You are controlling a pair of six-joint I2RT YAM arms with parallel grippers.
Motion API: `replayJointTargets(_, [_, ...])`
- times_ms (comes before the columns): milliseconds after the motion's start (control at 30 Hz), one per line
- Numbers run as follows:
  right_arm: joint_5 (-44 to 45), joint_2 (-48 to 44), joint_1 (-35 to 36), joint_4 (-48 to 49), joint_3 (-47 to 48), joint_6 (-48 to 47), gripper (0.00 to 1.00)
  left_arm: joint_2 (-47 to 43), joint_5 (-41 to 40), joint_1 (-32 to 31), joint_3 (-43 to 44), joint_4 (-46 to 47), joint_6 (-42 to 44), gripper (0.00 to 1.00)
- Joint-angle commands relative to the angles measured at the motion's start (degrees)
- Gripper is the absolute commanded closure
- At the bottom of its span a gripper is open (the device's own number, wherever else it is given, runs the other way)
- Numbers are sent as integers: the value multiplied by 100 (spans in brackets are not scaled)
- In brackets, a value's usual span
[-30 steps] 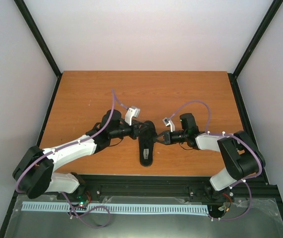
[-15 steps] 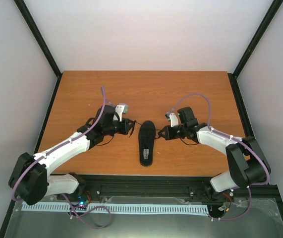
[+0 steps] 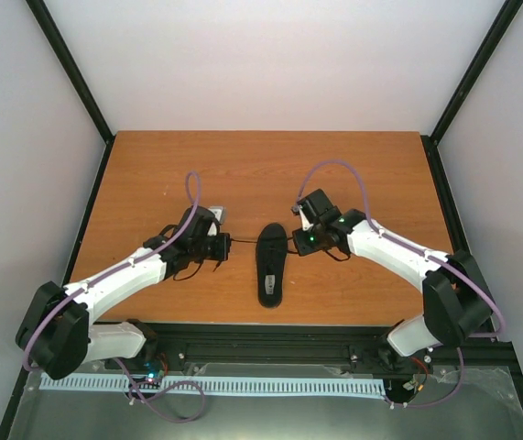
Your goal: Tie the shoes
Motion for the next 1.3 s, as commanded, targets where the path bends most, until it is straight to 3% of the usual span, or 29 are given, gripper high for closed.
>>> replayJointTargets(0, [1420,221,211,-960,325,-59,97,-94,-429,69,-103,-318,57,99])
replayJointTargets(400, [1489,314,330,-1343,145,299,97,-651,-766,104,-865,-362,-830,99])
replayJointTargets(700, [401,299,331,-525,-673,646,97,-819,-1297,139,-1172,-358,-1219,99])
replayJointTargets(1000, [-22,484,163,111,-1137,934,97,-823,-1565,148,-1329,-291,-1336,99])
replayJointTargets(1100, [-443,384,64,399,-1266,865,97,-817,-1119,148,-1355,19,-926,99])
replayJointTargets(1233, [-911,86,32,644,-1304,656,96,-600,155,148,-1151,491,-104,99])
replayJointTargets(1267, [-947,41,27,657,-1286,616,96,-538,344,141,-1085,570,2,95])
